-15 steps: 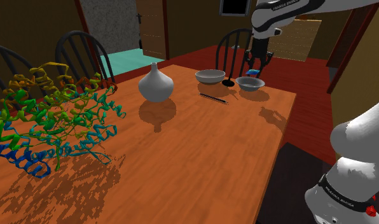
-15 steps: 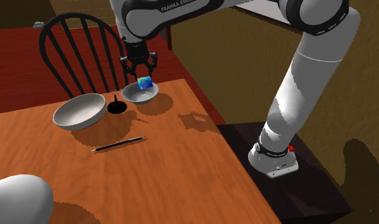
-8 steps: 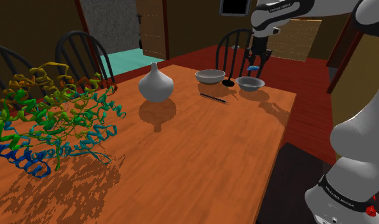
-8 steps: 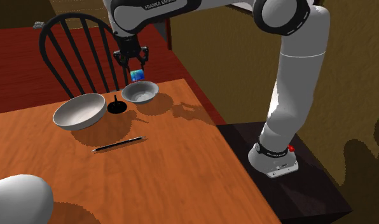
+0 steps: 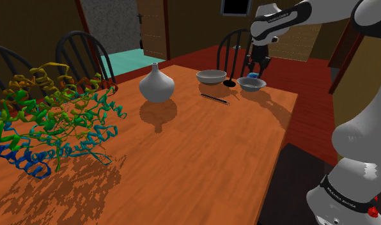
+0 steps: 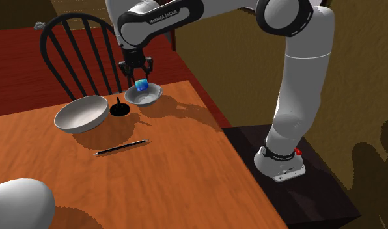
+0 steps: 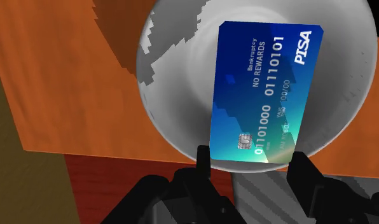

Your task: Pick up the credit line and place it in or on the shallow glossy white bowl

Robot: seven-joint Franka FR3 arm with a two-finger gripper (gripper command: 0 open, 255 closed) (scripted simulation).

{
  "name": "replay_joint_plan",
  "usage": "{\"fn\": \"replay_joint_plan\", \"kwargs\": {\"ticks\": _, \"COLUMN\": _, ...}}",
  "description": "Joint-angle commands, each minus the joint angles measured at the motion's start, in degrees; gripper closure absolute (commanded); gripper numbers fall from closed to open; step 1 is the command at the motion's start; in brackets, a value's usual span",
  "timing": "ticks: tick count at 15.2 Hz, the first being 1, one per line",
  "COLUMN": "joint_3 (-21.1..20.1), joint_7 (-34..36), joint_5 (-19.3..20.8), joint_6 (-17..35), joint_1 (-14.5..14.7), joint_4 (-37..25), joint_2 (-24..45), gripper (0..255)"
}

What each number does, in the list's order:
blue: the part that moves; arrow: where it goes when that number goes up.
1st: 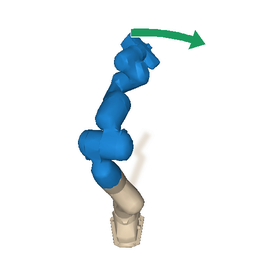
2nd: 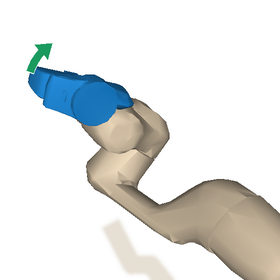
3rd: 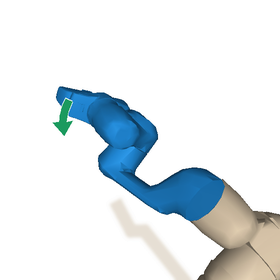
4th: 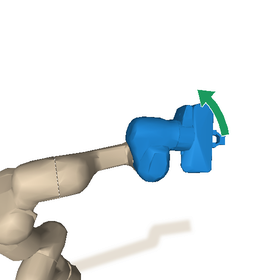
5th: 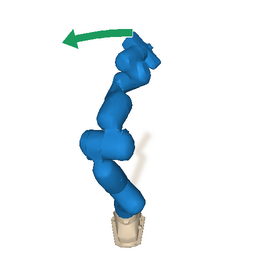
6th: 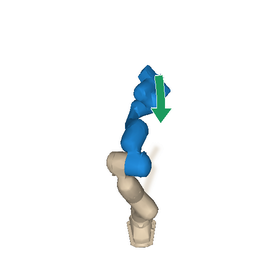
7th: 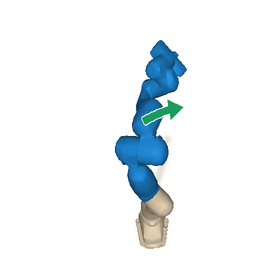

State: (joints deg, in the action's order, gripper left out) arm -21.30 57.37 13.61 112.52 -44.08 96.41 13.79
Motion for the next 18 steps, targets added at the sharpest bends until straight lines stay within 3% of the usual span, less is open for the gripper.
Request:
{"fn": "replay_joint_plan", "kwargs": {"ticks": 1, "joint_3": 0.06, "joint_7": 0.30, "joint_5": 0.21, "joint_6": 1.40, "joint_1": -0.01, "joint_4": 1.20, "joint_2": 0.21, "gripper": 255}}
{"fn": "replay_joint_plan", "kwargs": {"ticks": 6, "joint_3": 0.30, "joint_7": 1.22, "joint_5": 1.03, "joint_6": 5.28, "joint_1": 0.01, "joint_4": 4.14, "joint_2": 1.30, "gripper": 255}}
{"fn": "replay_joint_plan", "kwargs": {"ticks": 14, "joint_3": 0.30, "joint_7": 1.21, "joint_5": 1.02, "joint_6": 5.27, "joint_1": 0.01, "joint_4": 4.13, "joint_2": 1.30, "gripper": 255}}
{"fn": "replay_joint_plan", "kwargs": {"ticks": 15, "joint_3": 0.30, "joint_7": 1.21, "joint_5": 1.02, "joint_6": 5.27, "joint_1": 0.01, "joint_4": 4.13, "joint_2": 1.30, "gripper": 0}}
{"fn": "replay_joint_plan", "kwargs": {"ticks": 18, "joint_3": 0.30, "joint_7": 1.21, "joint_5": 1.02, "joint_6": 5.27, "joint_1": 0.01, "joint_4": 4.13, "joint_2": 1.30, "gripper": 0}}
